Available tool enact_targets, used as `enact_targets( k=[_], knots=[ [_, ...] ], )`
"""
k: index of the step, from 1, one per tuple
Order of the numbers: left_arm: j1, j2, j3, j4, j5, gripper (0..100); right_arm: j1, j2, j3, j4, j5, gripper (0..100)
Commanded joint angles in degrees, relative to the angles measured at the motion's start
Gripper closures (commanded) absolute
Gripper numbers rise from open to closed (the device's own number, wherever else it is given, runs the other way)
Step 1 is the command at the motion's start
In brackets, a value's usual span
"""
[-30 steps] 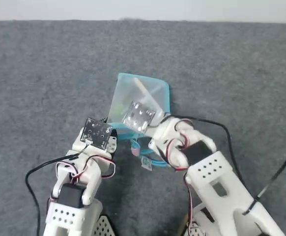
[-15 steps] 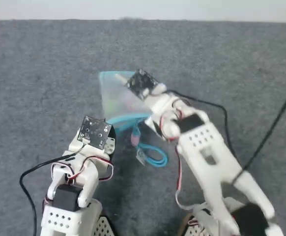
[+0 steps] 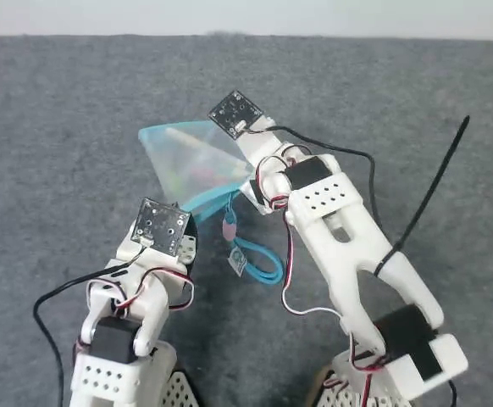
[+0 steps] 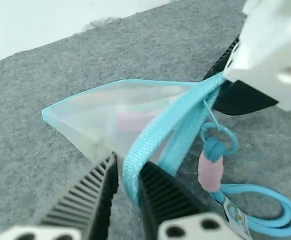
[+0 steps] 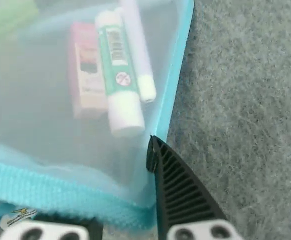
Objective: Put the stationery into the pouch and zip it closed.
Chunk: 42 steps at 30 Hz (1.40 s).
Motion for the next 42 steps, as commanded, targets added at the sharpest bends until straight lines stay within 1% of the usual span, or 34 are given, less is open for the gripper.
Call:
enact_targets(
  k=[1,3,6,8,11,15,24,27,32,35,39,40,42],
  knots=[
    [0.4,-1.1,-4.5,1.1,0.3,98,4.8,2.2,-3.5,-0.2,-2.9,99.3],
    [0.4,-1.1,-4.4,1.8,0.3,94,4.8,2.2,-3.5,-0.2,-3.3,99.3],
    [0.5,-1.1,-4.4,2.6,0.5,83,4.8,2.2,-3.5,0.4,-4.0,99.3],
    [0.8,-1.0,-4.4,2.6,0.5,79,4.5,2.1,-3.5,1.1,-5.4,99.3],
    [1.0,-0.9,-3.5,1.4,0.6,79,4.2,1.9,-3.5,1.8,-6.0,99.3],
    [1.1,-0.7,-0.3,-3.3,0.7,78,3.6,0.5,-3.3,3.2,-6.1,99.3],
    [2.5,-0.6,2.3,-7.2,1.1,78,-4.5,-11.7,4.6,4.4,-5.5,99.3],
    [2.5,-0.6,3.5,-9.1,1.8,78,-7.7,-17.0,8.0,5.9,-2.4,99.3],
    [2.5,-0.9,3.5,-9.2,1.8,78,-11.0,-24.0,10.9,8.1,-2.1,99.3],
    [2.7,-1.0,3.5,-9.2,1.8,78,-12.5,-24.0,11.3,7.9,-2.0,99.3],
    [4.7,-1.0,3.6,-9.3,1.8,79,-14.0,-22.3,11.3,7.4,-2.0,99.2],
    [4.6,-1.0,3.6,-9.3,1.8,79,-14.0,-21.9,11.3,7.3,-2.0,99.2],
    [4.6,-1.1,3.6,-9.3,1.7,84,-14.0,-21.1,11.3,7.0,-2.0,99.2]
  ],
)
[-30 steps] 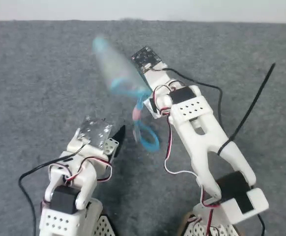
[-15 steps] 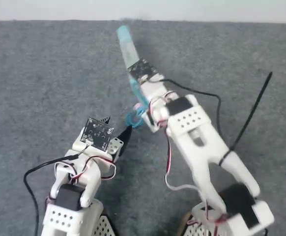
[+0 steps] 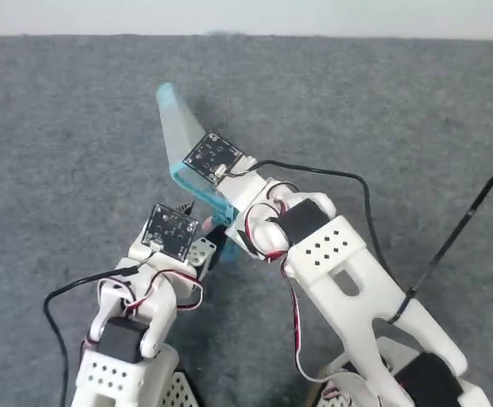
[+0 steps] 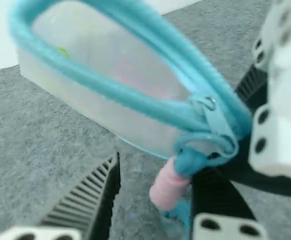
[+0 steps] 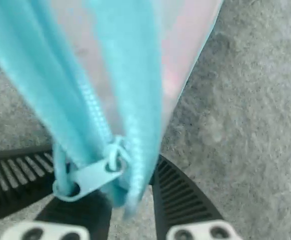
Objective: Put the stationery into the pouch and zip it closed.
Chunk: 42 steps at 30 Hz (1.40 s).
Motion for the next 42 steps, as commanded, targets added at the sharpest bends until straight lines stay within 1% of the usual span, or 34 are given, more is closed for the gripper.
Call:
enact_targets(
  k=[1,4,5,11,14,18,22,24,26,29,32,34,36,39,40,42],
  knots=[
    [0.9,-0.9,-0.9,-2.1,0.8,87,-1.5,-0.2,-0.6,-0.7,0.9,99.2],
    [0.9,-0.9,-1.0,-2.1,-0.8,99,-0.7,1.6,-0.7,-0.7,0.9,99.2],
    [0.7,-0.9,-1.0,-2.0,-1.3,100,-0.1,2.2,-0.8,-0.8,0.9,99.2],
    [-7.0,-0.9,-2.1,-2.5,-1.3,99,9.0,4.8,-0.9,-2.2,0.9,99.2],
    [-9.3,-0.9,-2.4,-2.8,-1.3,99,13.4,5.6,-0.9,-2.8,1.2,99.2],
    [-9.4,-0.9,-2.3,-2.8,-1.3,99,18.4,5.8,-0.8,-2.8,3.5,99.2],
    [-9.4,-0.8,-2.2,-2.7,-1.3,99,24.0,5.5,-0.6,-2.8,3.8,99.2],
    [-9.0,-0.8,-2.2,-2.6,-1.3,99,25.5,5.2,-0.4,-2.6,4.7,99.2],
    [-8.9,-0.8,-2.2,-2.6,-1.3,99,24.3,4.7,-0.5,-2.4,5.3,99.1],
    [-9.1,-0.8,-2.2,-2.7,-1.3,99,18.1,1.5,0.6,-3.6,5.5,98.8],
    [-9.4,-0.8,-2.2,-2.9,-1.3,99,11.2,-4.9,5.5,-10.4,5.6,98.2],
    [-9.4,-0.8,-2.2,-2.9,-1.4,99,7.0,-9.3,9.7,-15.9,5.7,92.8],
    [-9.4,-0.8,-2.2,-2.9,-1.4,99,3.5,-12.3,13.1,-19.9,5.7,83.5],
    [-9.4,-0.7,-2.3,-2.9,-1.5,99,0.2,-12.9,14.2,-21.2,6.7,71.0],
    [-9.4,-0.6,-2.4,-2.9,-1.5,99,-0.6,-12.5,14.2,-21.3,8.3,69.0],
    [-9.4,-0.6,-2.4,-2.9,-1.5,99,-2.1,-11.7,14.2,-21.8,11.3,68.9]
  ],
)
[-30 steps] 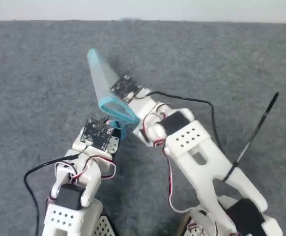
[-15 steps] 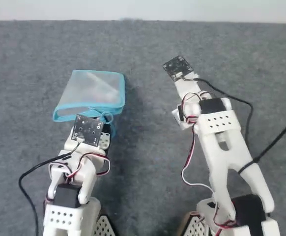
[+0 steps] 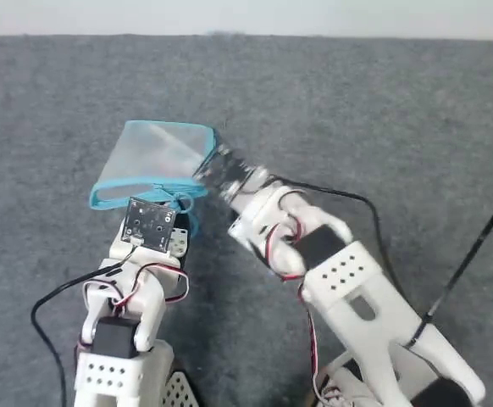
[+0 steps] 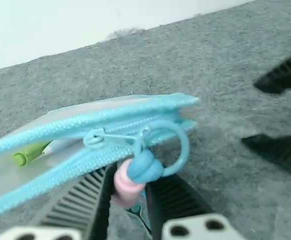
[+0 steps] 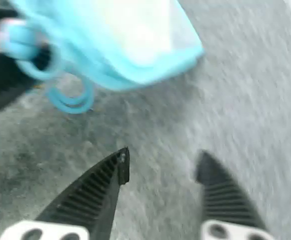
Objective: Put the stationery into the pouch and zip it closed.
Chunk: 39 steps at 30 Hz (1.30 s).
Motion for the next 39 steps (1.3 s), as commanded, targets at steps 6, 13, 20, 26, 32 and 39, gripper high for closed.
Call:
enact_targets(
  k=[6,13,20,26,32,39],
  knots=[
    [-0.3,-0.5,-2.5,-1.8,-1.1,99,-5.0,2.3,-2.8,-8.2,7.4,70.2],
    [-0.2,-0.5,-2.3,-1.8,-1.1,99,-7.9,7.4,-8.4,-9.5,9.7,70.2],
    [-0.3,-0.4,-2.3,-1.8,-1.1,99,-9.0,8.7,-11.7,-9.3,12.0,70.2],
    [-0.3,-0.4,-2.3,-1.8,-1.0,99,-9.5,8.7,-11.7,-9.3,13.3,76.1],
    [-0.4,-0.4,-2.2,-1.8,-0.9,99,-9.6,8.7,-11.7,-9.5,13.2,99.8],
    [-0.4,-0.4,-2.2,-1.0,-0.9,99,-7.5,8.7,-11.7,-6.5,12.9,99.3]
  ],
)
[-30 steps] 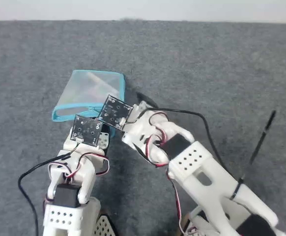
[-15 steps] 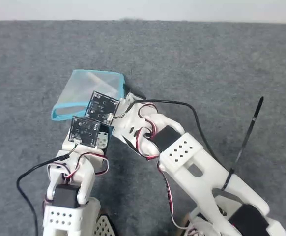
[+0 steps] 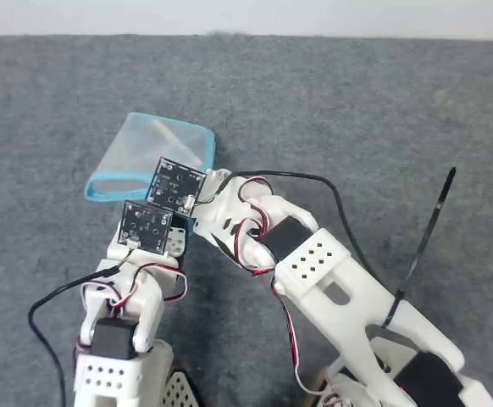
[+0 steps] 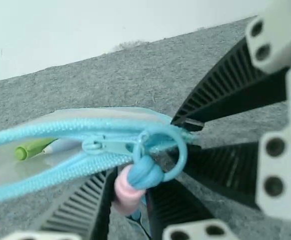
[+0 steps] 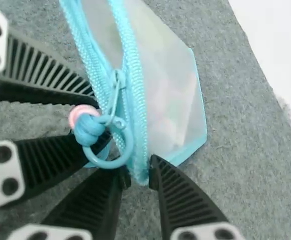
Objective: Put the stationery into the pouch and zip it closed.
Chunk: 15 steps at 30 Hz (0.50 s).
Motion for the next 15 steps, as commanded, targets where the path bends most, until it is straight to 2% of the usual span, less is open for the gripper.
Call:
enact_targets(
  k=[1,5,10,15],
  knots=[
    [0.0,-0.1,-2.2,-1.0,-0.9,99,0.5,-0.7,-3.0,2.2,1.6,99.3],
    [0.0,-0.2,-2.2,-1.0,-0.9,99,6.9,-0.7,-3.0,4.6,-3.0,99.3],
    [0.0,-0.2,-2.2,-1.0,-0.9,99,15.1,-0.7,-2.9,8.6,-2.8,99.3],
    [0.0,-0.2,-2.2,-1.0,-0.9,99,21.9,-1.3,-2.9,12.0,0.6,99.3]
  ],
)
